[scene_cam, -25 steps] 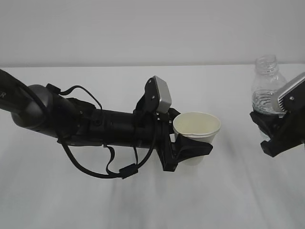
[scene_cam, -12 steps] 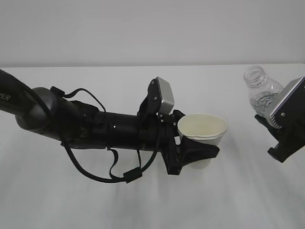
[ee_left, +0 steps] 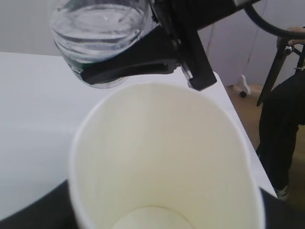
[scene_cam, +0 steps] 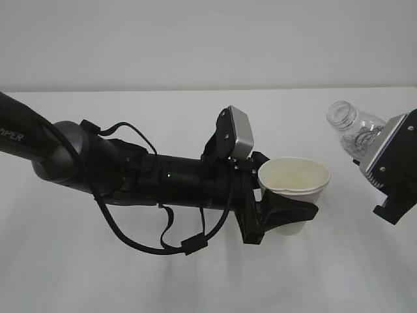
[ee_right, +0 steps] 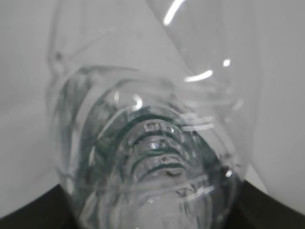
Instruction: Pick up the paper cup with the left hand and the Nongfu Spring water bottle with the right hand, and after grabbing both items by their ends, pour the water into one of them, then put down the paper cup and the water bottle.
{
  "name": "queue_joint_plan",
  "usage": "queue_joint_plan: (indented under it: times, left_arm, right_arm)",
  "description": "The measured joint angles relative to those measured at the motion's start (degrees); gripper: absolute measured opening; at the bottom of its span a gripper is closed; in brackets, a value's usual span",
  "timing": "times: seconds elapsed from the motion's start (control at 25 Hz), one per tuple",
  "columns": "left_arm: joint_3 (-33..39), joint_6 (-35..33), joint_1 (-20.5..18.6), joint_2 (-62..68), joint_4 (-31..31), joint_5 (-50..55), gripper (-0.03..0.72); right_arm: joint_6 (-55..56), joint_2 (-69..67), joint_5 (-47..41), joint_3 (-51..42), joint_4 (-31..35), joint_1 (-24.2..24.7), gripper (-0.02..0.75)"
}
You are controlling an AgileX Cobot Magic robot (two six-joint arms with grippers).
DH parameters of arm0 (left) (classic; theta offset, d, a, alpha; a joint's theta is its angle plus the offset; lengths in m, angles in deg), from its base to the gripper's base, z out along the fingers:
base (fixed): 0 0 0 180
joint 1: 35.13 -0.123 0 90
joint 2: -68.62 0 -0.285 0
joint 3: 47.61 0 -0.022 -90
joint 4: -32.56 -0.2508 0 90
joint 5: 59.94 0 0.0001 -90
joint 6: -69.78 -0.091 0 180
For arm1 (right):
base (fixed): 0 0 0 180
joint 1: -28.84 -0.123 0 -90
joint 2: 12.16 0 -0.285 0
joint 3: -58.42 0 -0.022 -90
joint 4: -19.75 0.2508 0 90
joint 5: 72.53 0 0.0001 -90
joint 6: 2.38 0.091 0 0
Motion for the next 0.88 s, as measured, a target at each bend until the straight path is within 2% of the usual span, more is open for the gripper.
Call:
queue_joint_plan:
  times: [0.88]
  left_arm:
    - [-2.1,0.1,0.0,2.6,0.2,1.2,0.435]
  right_arm:
    - [-15.8,0.0,1.1,0.0,0.1,0.0,0.417]
